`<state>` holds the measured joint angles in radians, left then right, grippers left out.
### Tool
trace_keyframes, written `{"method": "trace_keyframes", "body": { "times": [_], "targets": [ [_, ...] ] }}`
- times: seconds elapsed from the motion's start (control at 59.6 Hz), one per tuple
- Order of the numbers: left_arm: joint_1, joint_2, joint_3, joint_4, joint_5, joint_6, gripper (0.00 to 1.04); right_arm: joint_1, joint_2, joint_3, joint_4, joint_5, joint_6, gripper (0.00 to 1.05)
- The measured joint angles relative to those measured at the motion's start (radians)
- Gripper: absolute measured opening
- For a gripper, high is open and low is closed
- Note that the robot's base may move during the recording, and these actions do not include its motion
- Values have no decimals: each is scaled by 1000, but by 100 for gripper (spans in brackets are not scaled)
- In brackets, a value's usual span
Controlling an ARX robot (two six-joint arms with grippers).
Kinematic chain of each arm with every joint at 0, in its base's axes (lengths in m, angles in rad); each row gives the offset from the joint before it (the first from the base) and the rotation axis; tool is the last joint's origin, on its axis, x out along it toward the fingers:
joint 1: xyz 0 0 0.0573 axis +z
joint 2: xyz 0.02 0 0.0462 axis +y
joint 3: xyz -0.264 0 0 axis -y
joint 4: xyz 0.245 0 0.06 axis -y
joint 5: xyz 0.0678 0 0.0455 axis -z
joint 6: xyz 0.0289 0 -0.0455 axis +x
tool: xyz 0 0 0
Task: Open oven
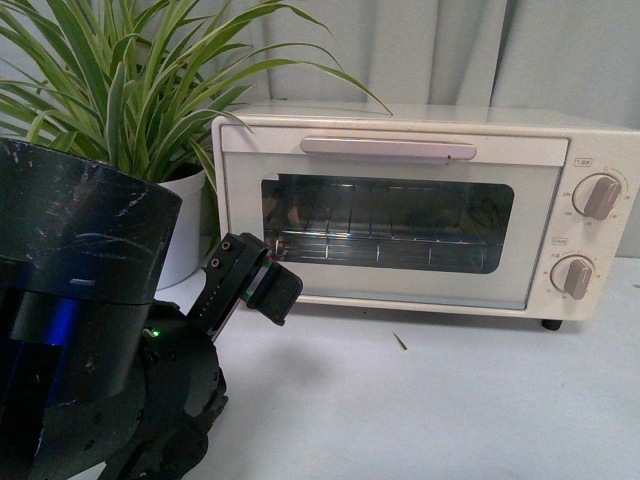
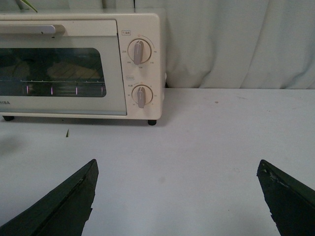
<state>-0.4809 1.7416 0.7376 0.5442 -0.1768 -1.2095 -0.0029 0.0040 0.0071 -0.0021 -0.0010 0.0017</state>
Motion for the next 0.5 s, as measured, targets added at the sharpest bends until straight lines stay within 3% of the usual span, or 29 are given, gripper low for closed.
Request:
{"method": "trace_keyframes", "body": {
  "times": [0.503],
  "targets": [
    [0,6,5,6,-7,5,98,0,0,0,0,0,0,95]
  ]
}}
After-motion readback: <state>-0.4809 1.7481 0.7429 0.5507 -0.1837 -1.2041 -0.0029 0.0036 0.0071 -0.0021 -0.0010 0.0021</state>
